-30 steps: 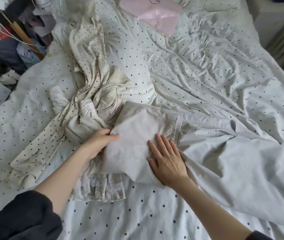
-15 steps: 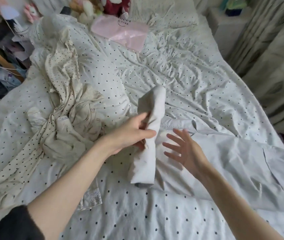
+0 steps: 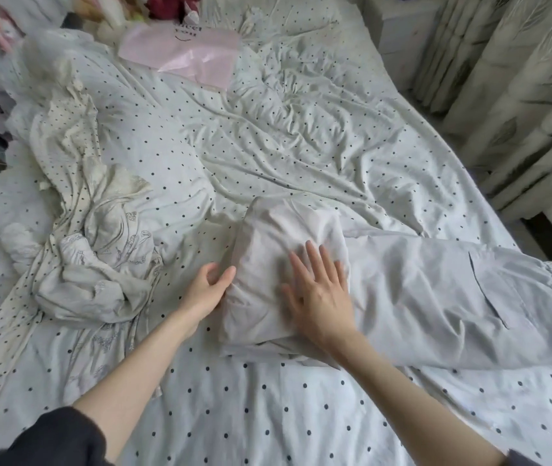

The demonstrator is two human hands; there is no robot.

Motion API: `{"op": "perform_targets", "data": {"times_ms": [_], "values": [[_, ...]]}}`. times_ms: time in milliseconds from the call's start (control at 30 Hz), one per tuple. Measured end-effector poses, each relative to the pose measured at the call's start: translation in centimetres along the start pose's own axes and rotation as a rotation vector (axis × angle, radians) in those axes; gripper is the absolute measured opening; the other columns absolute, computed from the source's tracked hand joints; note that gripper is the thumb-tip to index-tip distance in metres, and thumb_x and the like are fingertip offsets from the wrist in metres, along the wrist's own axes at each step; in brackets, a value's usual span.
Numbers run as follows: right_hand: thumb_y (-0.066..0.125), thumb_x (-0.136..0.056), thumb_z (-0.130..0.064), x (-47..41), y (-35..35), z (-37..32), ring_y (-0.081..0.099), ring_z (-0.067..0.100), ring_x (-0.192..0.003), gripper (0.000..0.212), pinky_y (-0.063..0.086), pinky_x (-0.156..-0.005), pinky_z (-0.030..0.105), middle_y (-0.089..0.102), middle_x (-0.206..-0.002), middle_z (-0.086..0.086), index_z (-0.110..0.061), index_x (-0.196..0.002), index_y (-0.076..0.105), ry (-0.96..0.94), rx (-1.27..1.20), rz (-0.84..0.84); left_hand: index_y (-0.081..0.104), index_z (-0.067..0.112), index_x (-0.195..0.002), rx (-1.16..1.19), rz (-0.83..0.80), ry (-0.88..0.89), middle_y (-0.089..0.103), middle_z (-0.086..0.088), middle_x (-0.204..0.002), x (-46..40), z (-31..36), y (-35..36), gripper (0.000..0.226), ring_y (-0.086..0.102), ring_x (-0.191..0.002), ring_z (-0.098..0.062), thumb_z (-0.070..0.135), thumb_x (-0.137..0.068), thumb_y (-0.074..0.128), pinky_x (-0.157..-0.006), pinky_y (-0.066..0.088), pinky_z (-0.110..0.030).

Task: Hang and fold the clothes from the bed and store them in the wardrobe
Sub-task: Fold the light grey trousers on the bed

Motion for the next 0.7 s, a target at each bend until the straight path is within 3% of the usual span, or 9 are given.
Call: {"op": "perform_targets", "data": {"times_ms": [67,167,333,500,633,700], "values": [[0.039,-0.094,-0.052,-0.2,1.7,0.5,-0.001,0.025,-0.146,0.064,0.002,-0.116,0.042,0.001,-0.159,0.005,-0.028,-0.149,0.019,0.0,0.075,-0.095,0.049,0.015,-0.126,0.089,-0.085,-0.057,0.059,0.005,-0.118,-0.1,-0.5,0.4,0.04,0.057,-0.1,-0.009,0.034,-0.091,0.057,-0.079,0.044,-0.025],[0.038,-0.09,-0.06,-0.3,3.2,2.0,-0.005,0.026,-0.145,0.071,0.004,-0.115,0.046,-0.009,-0.158,0.004,-0.032,-0.149,0.01,0.071,0.098,-0.176,0.059,0.02,-0.099,0.193,-0.175,-0.073,0.07,0.011,-0.083,0.0,0.2,0.6,0.01,0.065,-0.071,-0.002,0.017,-0.09,0.062,-0.056,0.05,-0.02],[0.039,-0.09,-0.059,-0.8,3.2,1.5,-0.003,0.025,-0.144,0.071,0.006,-0.113,0.053,-0.007,-0.157,0.002,-0.034,-0.149,0.008,0.135,0.029,-0.265,0.061,0.021,-0.09,0.069,-0.219,-0.013,0.068,0.001,-0.088,1.1,2.2,-0.4,0.018,0.06,-0.074,-0.009,0.003,-0.089,0.059,-0.057,0.047,-0.019],[0.046,-0.094,-0.047,-1.6,1.5,-1.6,-0.001,0.023,-0.146,0.067,0.012,-0.115,0.05,-0.002,-0.159,0.002,-0.034,-0.15,0.011,0.183,-0.33,-0.325,0.063,0.021,-0.086,0.127,-0.245,0.108,0.072,0.009,-0.073,2.7,5.2,-2.7,0.026,0.064,-0.063,-0.001,-0.004,-0.089,0.056,-0.052,0.049,-0.013],[0.047,-0.097,-0.037,-2.5,0.6,-6.0,-0.003,0.011,-0.146,0.064,0.004,-0.119,0.036,0.002,-0.159,-0.005,-0.03,-0.15,0.012,0.138,-0.724,-0.344,0.064,0.019,-0.092,0.103,-0.154,0.259,0.072,0.008,-0.076,4.0,9.2,-5.8,0.027,0.064,-0.062,0.003,-0.006,-0.085,0.058,-0.053,0.046,-0.007],[0.047,-0.098,-0.029,-2.7,0.2,-7.9,0.004,0.003,-0.144,0.062,0.007,-0.119,0.03,0.012,-0.157,-0.012,-0.025,-0.151,0.015,0.12,-1.0,-0.369,0.064,0.025,-0.083,0.039,-0.138,0.336,0.071,0.014,-0.066,4.6,11.4,-6.1,0.032,0.063,-0.058,0.005,-0.007,-0.083,0.057,-0.051,0.046,-0.007]]}}
Point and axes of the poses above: each hand's wrist, its own x-axis away from the middle knuckle, its own y-axis out of the palm, z = x × y, the point moved 4 cm from there along -x, towards the middle knuckle
